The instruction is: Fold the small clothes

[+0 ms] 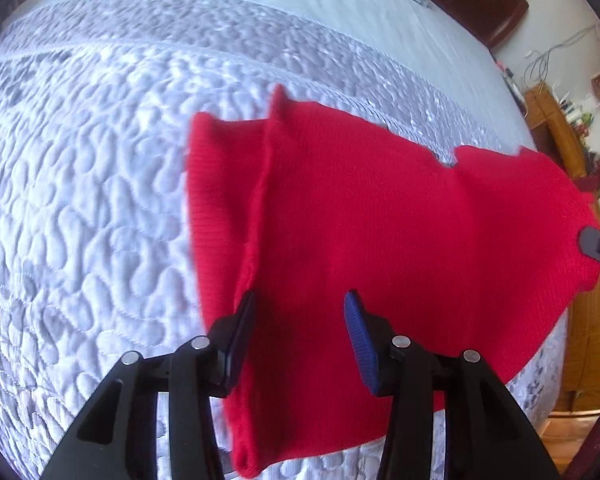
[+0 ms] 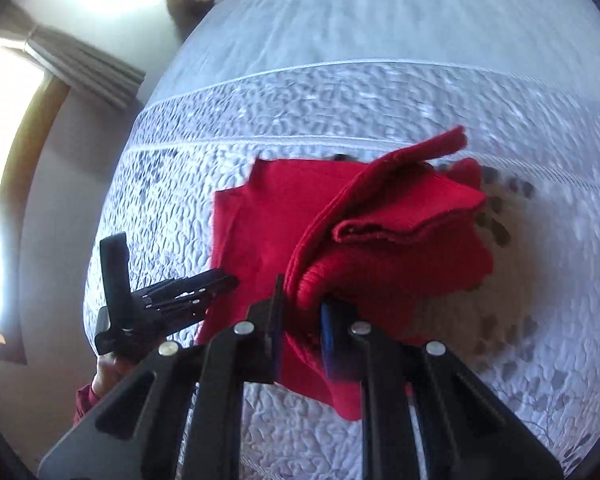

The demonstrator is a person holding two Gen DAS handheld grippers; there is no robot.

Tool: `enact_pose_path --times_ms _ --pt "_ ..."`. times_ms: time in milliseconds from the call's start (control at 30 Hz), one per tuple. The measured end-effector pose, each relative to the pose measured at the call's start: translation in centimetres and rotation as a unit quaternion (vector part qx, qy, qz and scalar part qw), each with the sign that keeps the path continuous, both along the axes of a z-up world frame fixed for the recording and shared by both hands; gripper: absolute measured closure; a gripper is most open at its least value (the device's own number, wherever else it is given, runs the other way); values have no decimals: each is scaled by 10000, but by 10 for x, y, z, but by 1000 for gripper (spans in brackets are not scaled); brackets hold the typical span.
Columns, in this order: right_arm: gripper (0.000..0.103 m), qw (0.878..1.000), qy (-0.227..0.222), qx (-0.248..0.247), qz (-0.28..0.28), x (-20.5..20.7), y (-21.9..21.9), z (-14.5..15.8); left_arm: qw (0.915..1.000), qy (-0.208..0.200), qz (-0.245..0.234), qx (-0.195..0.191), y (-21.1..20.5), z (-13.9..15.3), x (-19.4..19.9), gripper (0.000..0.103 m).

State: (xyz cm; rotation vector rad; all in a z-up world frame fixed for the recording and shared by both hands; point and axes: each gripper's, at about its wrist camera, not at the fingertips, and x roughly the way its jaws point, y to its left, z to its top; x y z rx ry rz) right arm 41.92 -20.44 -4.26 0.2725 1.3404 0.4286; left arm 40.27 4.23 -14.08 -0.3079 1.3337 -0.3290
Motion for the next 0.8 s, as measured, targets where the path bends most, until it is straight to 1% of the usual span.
enact_pose_path --times_ms 33,133,200,333,367,400,433,467,500,533,600,633,700,733,767,800 --pt "89 10000 -12 -23 90 2 14 -1 9999 9 98 -79 9 1 -2 57" --pt "89 9991 -32 -98 408 6 61 -10 9997 -74 249 -3 29 5 -6 56" --pt "89 9978 29 -126 645 6 94 -24 9994 -82 325 0 42 6 -10 56" --pt "89 9938 171 -262 1068 0 141 -53 9987 -69 511 41 59 8 -16 56" --pt "86 9921 218 -292 1203 -3 151 -61 9984 -78 547 70 63 8 -17 56" --pt "80 9907 285 -265 1300 -4 156 -68 9983 -95 568 119 66 8 -18 56" --pt "79 9908 356 -98 1305 -6 155 -70 9982 -117 572 157 67 9 -19 56" --pt "75 9913 369 92 1260 -8 150 -69 9982 -123 573 154 70 9 -19 56" --pt "69 9913 302 361 1230 -9 141 -61 9982 -128 566 132 71 11 -19 56" --pt "58 9911 172 511 1213 -12 132 -52 9983 -138 551 114 72 12 -20 56" --pt "55 9920 -109 550 1134 -18 108 -34 9986 -202 495 49 69 17 -18 56" --pt "53 9921 -173 571 1105 -23 97 -28 9987 -229 456 3 67 19 -17 56" --pt "40 9923 -256 518 1095 -30 81 -23 9988 -231 427 -95 59 21 -8 55" --pt "38 9917 -363 426 1161 -40 73 -22 9988 -227 425 -120 56 22 -5 55" --pt "33 9905 -423 355 1262 -48 71 -22 9989 -214 405 -131 51 24 0 55" --pt "31 9895 -478 289 1332 -53 72 -22 9989 -198 395 -137 46 24 5 54"
